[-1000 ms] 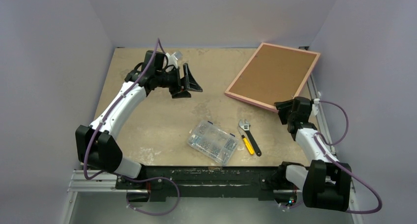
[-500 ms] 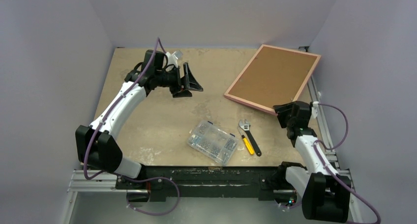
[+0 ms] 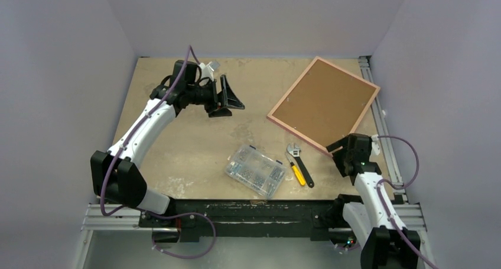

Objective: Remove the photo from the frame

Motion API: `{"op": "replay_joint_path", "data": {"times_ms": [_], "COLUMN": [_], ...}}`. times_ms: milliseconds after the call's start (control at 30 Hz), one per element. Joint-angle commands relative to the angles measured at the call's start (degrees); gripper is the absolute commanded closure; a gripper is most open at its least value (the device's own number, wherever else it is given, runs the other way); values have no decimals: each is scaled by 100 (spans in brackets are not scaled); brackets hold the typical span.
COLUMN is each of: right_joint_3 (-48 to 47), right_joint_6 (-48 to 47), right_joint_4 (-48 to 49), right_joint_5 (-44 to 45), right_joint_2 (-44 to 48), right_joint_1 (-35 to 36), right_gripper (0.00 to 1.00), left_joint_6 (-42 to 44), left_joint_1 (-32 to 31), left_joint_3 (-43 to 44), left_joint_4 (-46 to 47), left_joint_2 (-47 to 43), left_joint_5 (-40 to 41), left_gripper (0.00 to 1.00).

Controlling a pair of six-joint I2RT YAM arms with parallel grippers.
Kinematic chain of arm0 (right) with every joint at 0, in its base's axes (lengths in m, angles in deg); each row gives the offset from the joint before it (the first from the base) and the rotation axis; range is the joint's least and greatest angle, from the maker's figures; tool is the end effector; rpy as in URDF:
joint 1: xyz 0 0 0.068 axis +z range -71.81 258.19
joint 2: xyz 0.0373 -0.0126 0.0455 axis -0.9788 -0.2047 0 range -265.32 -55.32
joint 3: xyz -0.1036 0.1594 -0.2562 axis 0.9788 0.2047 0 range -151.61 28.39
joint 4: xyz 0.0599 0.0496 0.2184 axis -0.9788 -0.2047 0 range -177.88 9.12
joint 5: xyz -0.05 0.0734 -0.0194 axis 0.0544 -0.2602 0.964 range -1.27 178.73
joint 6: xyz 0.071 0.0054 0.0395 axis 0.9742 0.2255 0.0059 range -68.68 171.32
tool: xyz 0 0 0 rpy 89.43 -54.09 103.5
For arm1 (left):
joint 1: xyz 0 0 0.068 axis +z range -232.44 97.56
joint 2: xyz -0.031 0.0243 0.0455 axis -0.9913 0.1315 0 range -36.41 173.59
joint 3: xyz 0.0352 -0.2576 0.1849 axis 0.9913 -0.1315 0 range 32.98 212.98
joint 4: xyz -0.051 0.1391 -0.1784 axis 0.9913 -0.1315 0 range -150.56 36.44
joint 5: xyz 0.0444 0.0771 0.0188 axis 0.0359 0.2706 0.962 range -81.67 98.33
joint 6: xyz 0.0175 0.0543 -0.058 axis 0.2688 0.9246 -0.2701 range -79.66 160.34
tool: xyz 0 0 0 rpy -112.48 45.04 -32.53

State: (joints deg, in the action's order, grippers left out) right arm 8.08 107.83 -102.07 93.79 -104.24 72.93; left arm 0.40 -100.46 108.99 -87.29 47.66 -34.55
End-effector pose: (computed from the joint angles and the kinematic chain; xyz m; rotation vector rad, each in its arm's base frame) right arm 0.1231 -0.0176 0.1887 1.2952 2.0883 0.2908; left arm 0.2715 -0.1386 0.3691 -0.0428 2.4498 -1.3519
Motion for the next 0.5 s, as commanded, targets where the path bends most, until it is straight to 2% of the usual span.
{"op": "replay_joint_path", "data": {"times_ms": [0,100,167,300,467], "right_joint_3": [-446,-561,-642,-939,-1464], "right_joint_6": [-281,-339,-746,-1652,-2042], "right_joint_4": [-1092,-1307,-1234,-1087,-1107], "right_joint_5": [335,381,385,-208,8], "right_joint_2": [533,675,639,64,-635], "right_joint_1": [28,32,31,174,1612], "right_gripper": [23,21,20,18,19], "left_joint_6": [-99,-110,-111,-189,-199], "left_joint_1": [27,27,27,22,24], "left_joint_3": [-57,-65,-82,-139,-182], "left_joint_4": [246,271,275,372,477], "left_joint_2": [-209,-239,-236,-215,-157], "left_joint_5": [-168,-150,-144,-203,-266], "left_gripper": [23,23,23,23,23]}}
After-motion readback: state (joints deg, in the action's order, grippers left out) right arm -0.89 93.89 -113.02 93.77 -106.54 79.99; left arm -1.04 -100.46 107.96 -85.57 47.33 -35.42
